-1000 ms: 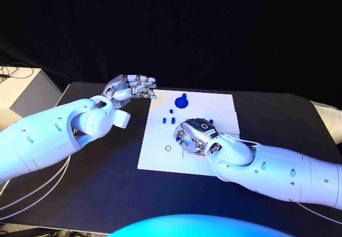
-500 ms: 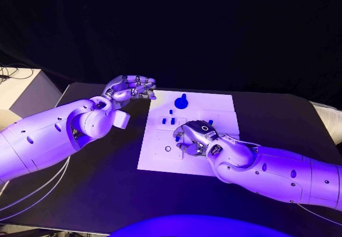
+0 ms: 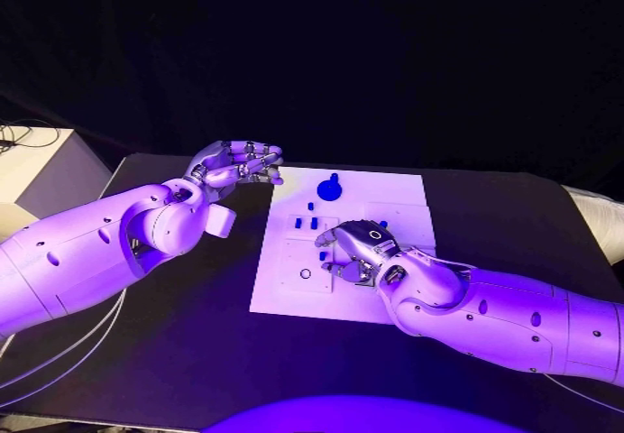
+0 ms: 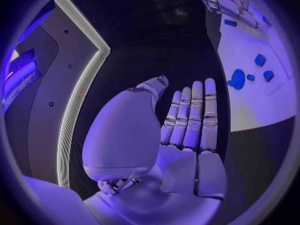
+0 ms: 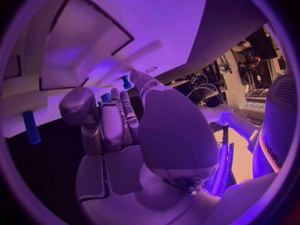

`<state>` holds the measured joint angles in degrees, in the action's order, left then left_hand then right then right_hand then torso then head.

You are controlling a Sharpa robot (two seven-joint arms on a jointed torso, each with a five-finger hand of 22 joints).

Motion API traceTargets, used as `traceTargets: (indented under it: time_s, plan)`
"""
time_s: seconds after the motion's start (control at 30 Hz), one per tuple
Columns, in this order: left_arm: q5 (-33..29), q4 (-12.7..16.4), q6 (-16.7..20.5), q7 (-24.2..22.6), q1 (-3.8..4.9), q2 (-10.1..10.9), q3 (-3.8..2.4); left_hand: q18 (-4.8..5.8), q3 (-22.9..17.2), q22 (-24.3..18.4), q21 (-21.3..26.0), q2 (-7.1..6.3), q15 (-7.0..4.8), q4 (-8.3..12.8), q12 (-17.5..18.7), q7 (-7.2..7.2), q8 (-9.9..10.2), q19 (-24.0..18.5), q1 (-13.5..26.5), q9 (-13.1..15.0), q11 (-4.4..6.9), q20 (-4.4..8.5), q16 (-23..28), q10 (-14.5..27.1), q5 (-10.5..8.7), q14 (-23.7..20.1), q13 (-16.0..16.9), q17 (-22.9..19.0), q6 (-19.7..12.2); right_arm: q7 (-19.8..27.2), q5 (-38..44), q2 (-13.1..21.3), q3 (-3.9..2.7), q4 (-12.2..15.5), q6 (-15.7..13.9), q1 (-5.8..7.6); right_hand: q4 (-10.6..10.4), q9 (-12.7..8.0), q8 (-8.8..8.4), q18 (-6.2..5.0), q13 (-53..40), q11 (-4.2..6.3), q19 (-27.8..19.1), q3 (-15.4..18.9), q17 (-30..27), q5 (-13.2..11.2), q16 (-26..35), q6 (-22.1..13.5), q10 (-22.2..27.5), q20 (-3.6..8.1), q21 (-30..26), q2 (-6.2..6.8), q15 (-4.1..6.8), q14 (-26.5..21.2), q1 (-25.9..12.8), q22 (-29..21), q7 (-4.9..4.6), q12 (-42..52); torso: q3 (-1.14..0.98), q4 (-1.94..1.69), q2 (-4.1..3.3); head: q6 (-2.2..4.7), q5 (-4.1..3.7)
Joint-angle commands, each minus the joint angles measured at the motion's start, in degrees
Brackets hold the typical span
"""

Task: Assemble the parts on the task board

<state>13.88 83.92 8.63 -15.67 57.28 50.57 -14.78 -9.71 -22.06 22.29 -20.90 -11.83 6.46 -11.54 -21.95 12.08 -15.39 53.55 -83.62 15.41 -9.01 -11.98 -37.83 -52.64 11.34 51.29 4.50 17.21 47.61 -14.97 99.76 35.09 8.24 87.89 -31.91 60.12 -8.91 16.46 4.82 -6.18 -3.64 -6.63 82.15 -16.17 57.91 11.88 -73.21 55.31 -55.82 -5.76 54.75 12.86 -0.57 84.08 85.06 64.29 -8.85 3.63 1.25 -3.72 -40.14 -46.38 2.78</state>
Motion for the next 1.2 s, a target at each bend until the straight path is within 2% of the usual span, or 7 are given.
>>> traceTargets:
  time_s: [0.03,0.27,0.4,0.67,0.9,1.1,1.2]
  plan:
    - [-0.3,0.0,-0.6,-0.1,0.00,-0.1,-0.05,-0.59,0.3,-0.1,0.4,0.18,-0.03,-0.1,0.2,0.80,0.1,0.2,-0.4,-0.1,-0.54,-0.03,0.4,0.0,0.22,0.3,-0.1,0.1,-0.4,-1.2,0.5,0.2,0.08,0.1,-1.1,-0.11,-0.7,-0.3,-0.33,-0.45,0.0,0.09,0.0,1.1,-0.1,0.2,-0.4,-0.6,0.6,-0.49,-0.2,-0.03,-0.47,0.0,1.0,-0.1,-0.03,0.0,0.01,0.00,0.01,0.20,-0.18]
    - [-0.3,0.0,-0.8,-0.1,0.00,-0.2,-0.04,-0.59,0.3,-0.1,0.4,0.18,-0.03,-0.1,0.2,0.80,0.1,0.2,-0.4,-0.1,-0.54,-0.03,0.4,0.0,0.22,0.3,-0.1,0.1,-0.4,-1.1,-0.5,1.5,0.02,1.5,-1.5,0.01,-3.0,-1.1,-0.86,-0.49,0.0,-0.07,0.0,3.2,-0.6,0.4,-0.5,-1.3,1.3,-0.62,-0.6,-0.03,-0.60,-0.2,2.8,-0.2,0.13,0.0,0.06,0.01,0.03,0.54,-0.67]
    - [-0.3,0.0,-0.8,-0.1,-0.01,-0.2,-0.04,-0.59,0.3,-0.1,0.4,0.18,-0.03,-0.1,0.2,0.80,0.1,0.2,-0.4,-0.1,-0.54,-0.03,0.4,0.0,0.22,0.3,-0.1,0.1,-0.4,-0.6,-2.2,3.6,-0.29,3.6,-1.1,0.77,-4.3,-1.5,-0.54,-0.35,-0.2,0.59,0.4,2.5,-1.2,0.5,-0.5,-0.4,-2.0,-0.29,0.4,-0.28,-0.12,-0.3,4.1,0.6,-0.22,1.1,0.04,0.04,0.03,0.82,-0.93]
    - [-0.3,0.0,-0.8,-0.1,-0.02,-0.1,-0.04,-0.59,0.4,-0.1,0.4,0.20,-0.03,-0.1,0.2,0.79,0.1,0.3,-0.5,-0.1,-0.54,-0.03,0.4,0.0,0.22,0.3,-0.1,0.1,-0.4,1.8,-8.3,9.0,-0.86,6.9,4.9,6.20,-5.6,-1.9,0.16,0.28,-0.1,1.19,1.5,-1.2,0.9,0.9,-2.2,1.6,-6.4,0.28,3.9,0.53,0.39,0.4,4.6,3.3,-0.03,1.8,0.03,0.16,0.08,1.68,-1.97]
    - [-0.3,0.0,-0.9,-0.1,-0.04,-0.2,-0.04,-0.59,0.4,-0.1,0.4,0.20,-0.03,-0.1,0.2,0.79,0.1,0.3,-0.5,-0.1,-0.54,-0.03,0.4,0.0,0.22,0.3,-0.1,0.1,-0.4,2.3,-8.8,11.2,-1.01,5.2,9.6,9.79,-6.0,-2.0,0.34,0.44,0.0,1.33,1.7,-2.6,1.3,1.1,-2.7,2.1,-6.8,0.38,4.8,1.48,0.49,0.5,4.4,4.0,0.27,1.3,0.00,0.07,0.07,2.22,-2.84]
    - [-0.3,0.0,-1.0,-0.1,-0.08,-0.3,-0.03,-0.59,0.4,-0.2,0.4,0.26,-0.04,0.0,0.2,0.78,0.1,0.3,-0.5,0.0,-0.53,-0.03,0.5,0.0,0.23,0.3,-0.1,0.1,-0.4,1.5,-7.2,11.4,-1.03,2.6,14.6,10.69,-6.4,-2.3,0.13,0.45,0.0,1.29,1.7,-2.6,1.5,0.5,-2.9,1.7,-6.0,0.38,4.8,2.31,0.46,0.5,3.7,4.1,0.69,0.6,0.00,-0.06,-0.01,2.53,-3.21]
    - [-0.3,0.0,-1.0,-0.1,-0.09,-0.3,-0.03,-0.59,0.4,-0.2,0.4,0.26,-0.04,0.0,0.2,0.78,0.1,0.3,-0.5,0.0,-0.53,-0.03,0.5,0.0,0.23,0.3,-0.1,0.1,-0.4,1.1,-6.4,11.3,-1.03,1.8,16.7,10.82,-6.9,-2.5,0.04,0.49,-0.1,1.27,1.7,-1.4,1.7,-1.6,-3.3,1.5,-5.4,0.34,5.1,2.56,0.42,0.5,2.9,4.4,1.10,0.3,0.03,-0.04,-0.01,2.55,-3.27]
